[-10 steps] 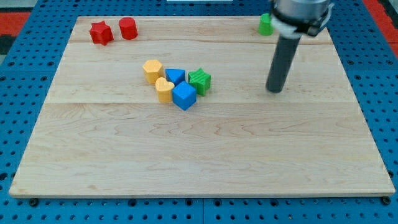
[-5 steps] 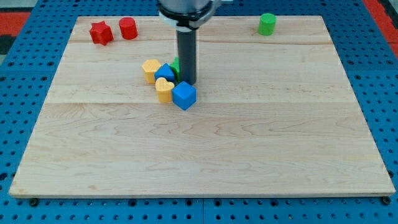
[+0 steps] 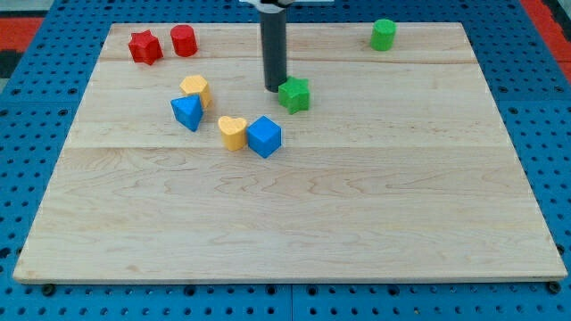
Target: Place the green star into the green circle
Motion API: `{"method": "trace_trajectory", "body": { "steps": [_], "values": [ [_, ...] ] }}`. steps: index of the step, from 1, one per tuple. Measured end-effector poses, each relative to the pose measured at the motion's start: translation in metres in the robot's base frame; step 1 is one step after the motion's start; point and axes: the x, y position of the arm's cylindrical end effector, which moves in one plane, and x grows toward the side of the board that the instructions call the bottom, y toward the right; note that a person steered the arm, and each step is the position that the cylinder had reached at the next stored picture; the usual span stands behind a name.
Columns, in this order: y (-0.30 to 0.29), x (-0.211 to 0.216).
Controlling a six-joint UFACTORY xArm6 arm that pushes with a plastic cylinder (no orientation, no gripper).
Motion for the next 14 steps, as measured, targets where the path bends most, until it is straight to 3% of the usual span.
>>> {"method": "trace_trajectory", "body": {
  "steps": [1,3,4,6,7,9,11,14],
  "values": [
    [0.01,0.008],
    [-0.029,0.038],
    [-0.01,0.046],
    [0.052,0.019],
    [0.084,0.029],
    [0.157,-0.018],
    [0.215,0.007],
    [0.149,-0.076]
  ]
}}
